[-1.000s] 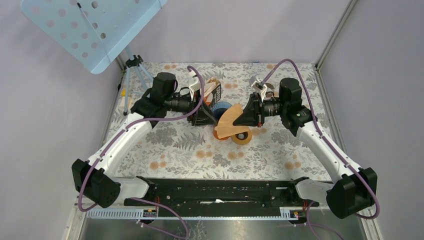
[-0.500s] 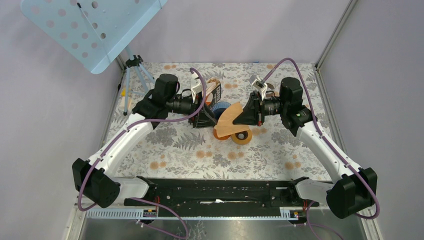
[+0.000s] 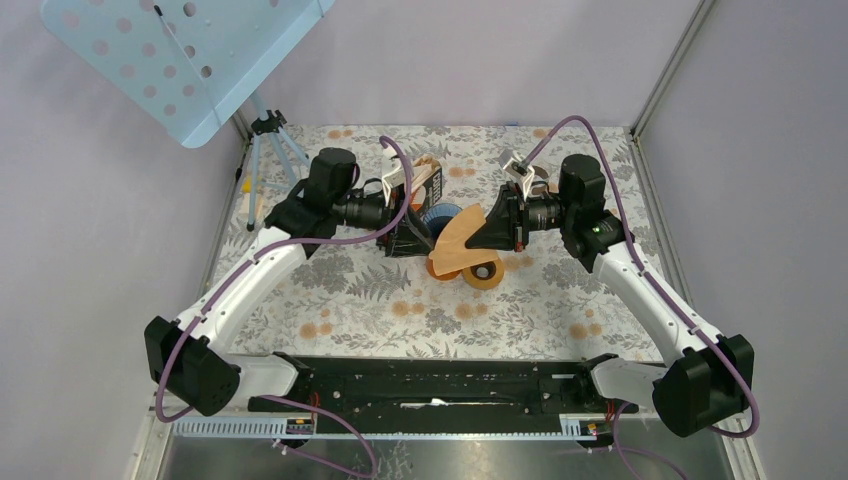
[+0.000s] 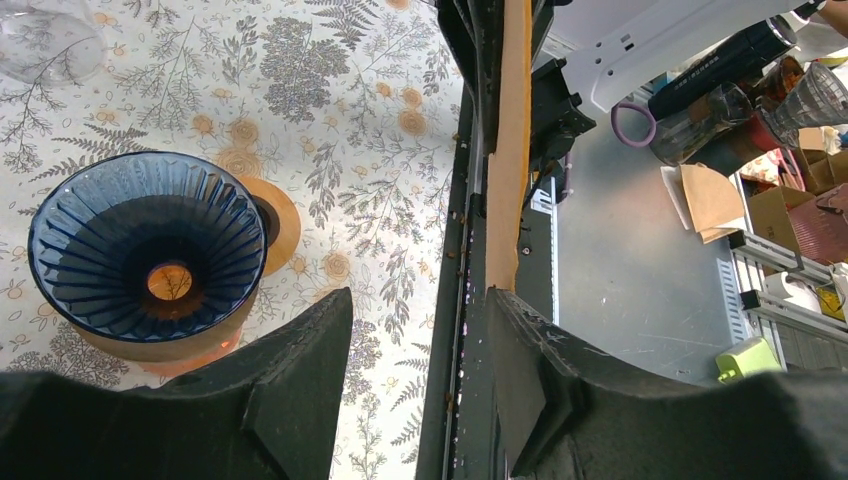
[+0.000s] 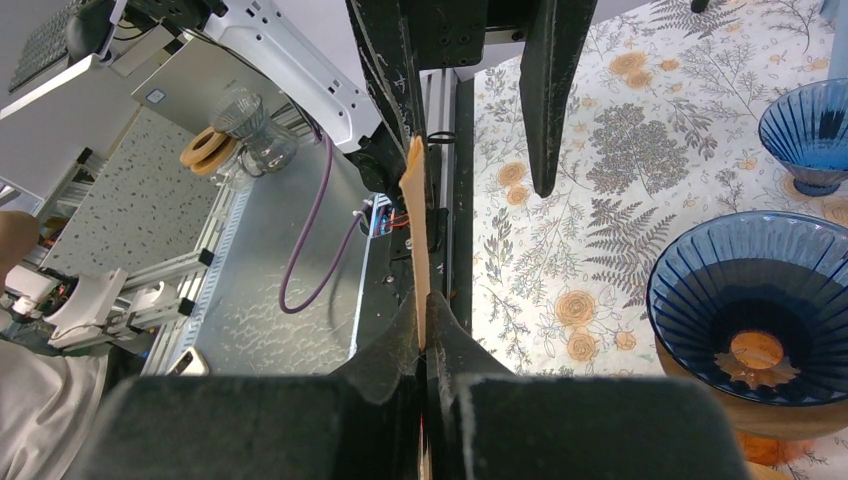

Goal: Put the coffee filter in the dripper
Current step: Place the coffee filter in the coffee dripper.

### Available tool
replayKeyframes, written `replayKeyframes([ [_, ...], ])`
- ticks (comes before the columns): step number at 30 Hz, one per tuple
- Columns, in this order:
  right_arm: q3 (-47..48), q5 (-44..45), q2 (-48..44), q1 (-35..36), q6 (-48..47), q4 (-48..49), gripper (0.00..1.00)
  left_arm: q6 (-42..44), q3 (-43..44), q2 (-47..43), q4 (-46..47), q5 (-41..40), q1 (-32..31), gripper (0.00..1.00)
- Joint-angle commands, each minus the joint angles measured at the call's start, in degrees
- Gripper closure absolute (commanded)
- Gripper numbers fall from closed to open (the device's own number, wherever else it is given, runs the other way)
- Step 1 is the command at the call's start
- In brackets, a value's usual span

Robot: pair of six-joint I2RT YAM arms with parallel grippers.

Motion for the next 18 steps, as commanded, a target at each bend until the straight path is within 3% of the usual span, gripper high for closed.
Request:
replayKeyframes([
  [1, 2.25, 0.54, 0.16, -0.51, -0.22, 1.09, 1.00, 0.03, 0.02, -0.35, 3.18, 2.56, -0.44, 0.45],
  [18, 1.55, 0.97, 0.06, -0.52, -0.13, 1.53, 1.00, -0.01, 2.37, 2.12, 3.18, 2.27, -1.79, 0.46],
])
